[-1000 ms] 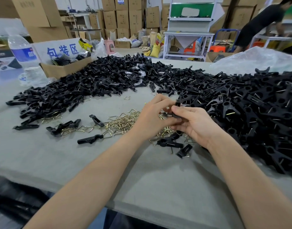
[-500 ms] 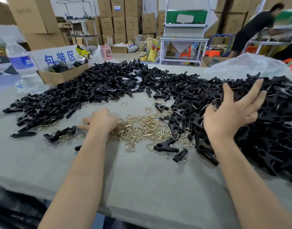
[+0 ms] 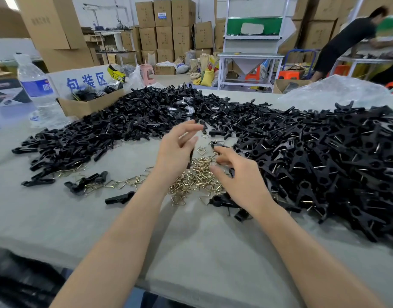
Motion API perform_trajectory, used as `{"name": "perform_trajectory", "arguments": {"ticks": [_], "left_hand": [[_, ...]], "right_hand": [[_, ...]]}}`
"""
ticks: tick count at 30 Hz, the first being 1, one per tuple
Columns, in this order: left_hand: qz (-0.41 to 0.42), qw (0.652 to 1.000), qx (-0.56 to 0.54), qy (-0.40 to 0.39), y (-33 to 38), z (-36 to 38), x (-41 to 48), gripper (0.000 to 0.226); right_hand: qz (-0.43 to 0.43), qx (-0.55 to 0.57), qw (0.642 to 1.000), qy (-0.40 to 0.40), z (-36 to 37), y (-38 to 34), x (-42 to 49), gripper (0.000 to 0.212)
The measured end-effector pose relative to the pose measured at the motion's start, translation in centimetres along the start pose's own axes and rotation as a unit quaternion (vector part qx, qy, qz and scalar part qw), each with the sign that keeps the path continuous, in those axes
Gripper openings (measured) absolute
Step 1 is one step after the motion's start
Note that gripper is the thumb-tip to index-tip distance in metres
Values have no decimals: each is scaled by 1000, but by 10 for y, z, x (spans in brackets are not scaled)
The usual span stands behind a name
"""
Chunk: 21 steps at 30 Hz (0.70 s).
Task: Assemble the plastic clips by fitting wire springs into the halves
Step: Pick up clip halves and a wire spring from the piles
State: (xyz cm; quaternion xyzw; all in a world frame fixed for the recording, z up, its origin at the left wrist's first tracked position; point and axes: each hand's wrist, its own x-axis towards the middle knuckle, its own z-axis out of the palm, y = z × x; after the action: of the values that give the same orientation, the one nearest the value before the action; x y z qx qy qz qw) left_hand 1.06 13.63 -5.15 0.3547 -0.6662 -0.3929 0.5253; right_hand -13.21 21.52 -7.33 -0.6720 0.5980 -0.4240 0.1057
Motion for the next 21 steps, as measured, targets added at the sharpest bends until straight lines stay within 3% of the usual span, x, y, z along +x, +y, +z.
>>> {"name": "perform_trajectory", "arguments": {"ticks": [5, 10, 12, 14, 17, 19, 21], "left_hand": [[-74, 976, -184, -89, 5, 26, -14, 32], [-79, 969, -206, -112, 8, 31, -21, 39], [-55, 984, -134, -104, 8, 29, -20, 40], [-29, 996, 12, -87, 7, 20, -17, 37], [-52, 979, 192, -49, 1, -16, -14, 30], [-70, 938, 339, -26, -6, -57, -18, 28], [-138, 856, 496, -34, -12, -106, -26, 32]], "right_hand": [[76, 176, 981, 27, -1, -2, 0, 39], [135, 250, 958, 39, -5, -1, 4, 26], [132, 237, 961, 55, -4, -1, 5, 22], [134, 247, 957, 76, -5, 0, 5, 19], [152, 282, 943, 88, -8, 5, 6, 26], [158, 279, 943, 87, -7, 10, 7, 25], [166, 263, 946, 89, -4, 13, 8, 24]]}}
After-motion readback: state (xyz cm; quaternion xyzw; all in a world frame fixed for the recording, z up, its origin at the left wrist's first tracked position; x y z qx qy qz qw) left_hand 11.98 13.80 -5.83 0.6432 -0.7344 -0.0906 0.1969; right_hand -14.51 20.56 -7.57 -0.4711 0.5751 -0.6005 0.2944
